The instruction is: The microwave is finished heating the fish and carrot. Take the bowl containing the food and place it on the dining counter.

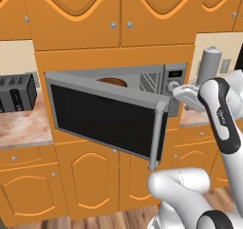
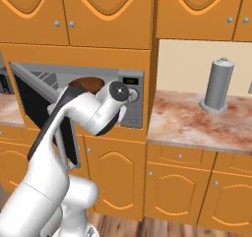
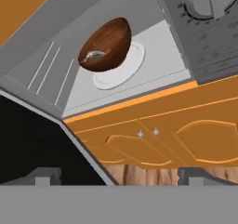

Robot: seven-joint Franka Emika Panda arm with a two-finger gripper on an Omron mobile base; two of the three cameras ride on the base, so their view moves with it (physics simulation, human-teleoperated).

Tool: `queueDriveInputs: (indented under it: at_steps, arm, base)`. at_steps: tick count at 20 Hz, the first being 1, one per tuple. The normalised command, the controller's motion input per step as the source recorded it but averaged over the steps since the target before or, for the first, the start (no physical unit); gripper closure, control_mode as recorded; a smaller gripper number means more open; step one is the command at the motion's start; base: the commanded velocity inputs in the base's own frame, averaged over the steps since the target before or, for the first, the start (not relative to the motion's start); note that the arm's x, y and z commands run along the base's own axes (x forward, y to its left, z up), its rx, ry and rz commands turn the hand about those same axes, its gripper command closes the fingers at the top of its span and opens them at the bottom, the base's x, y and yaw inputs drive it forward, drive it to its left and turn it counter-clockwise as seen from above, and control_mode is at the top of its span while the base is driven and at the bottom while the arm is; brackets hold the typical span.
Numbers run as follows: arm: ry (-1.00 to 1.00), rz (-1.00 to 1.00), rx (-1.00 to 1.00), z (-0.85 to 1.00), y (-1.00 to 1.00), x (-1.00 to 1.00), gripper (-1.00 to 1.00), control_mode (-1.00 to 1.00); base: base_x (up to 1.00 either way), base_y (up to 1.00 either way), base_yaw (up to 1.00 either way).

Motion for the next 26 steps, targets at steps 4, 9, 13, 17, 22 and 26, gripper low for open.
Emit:
queueDriveInputs:
  at_steps: [4, 9, 13, 17, 22, 26]
  arm:
    - [0.01, 0.00, 0.00, -0.17, 0.02, 0.76, -1.00, -1.00]
    - [0.00, 0.01, 0.00, -0.14, 0.32, 0.35, -1.00, -1.00]
    - [0.00, 0.03, 0.00, -0.09, 0.62, 0.03, -1.00, -1.00]
    - [0.00, 0.08, 0.00, -0.04, 0.70, 0.00, -1.00, -1.00]
    - [0.00, 0.20, 0.00, 0.00, 0.60, -0.27, -1.00, -1.00]
    - [0.00, 0.41, 0.00, 0.00, 0.56, -0.91, -1.00, -1.00]
  base:
    - [0.00, 0.00, 0.00]
    - [0.00, 0.00, 0.00]
    - [0.00, 0.00, 0.00]
    - [0.00, 0.00, 0.00]
    - [0.00, 0.00, 0.00]
    - [0.00, 0.00, 0.00]
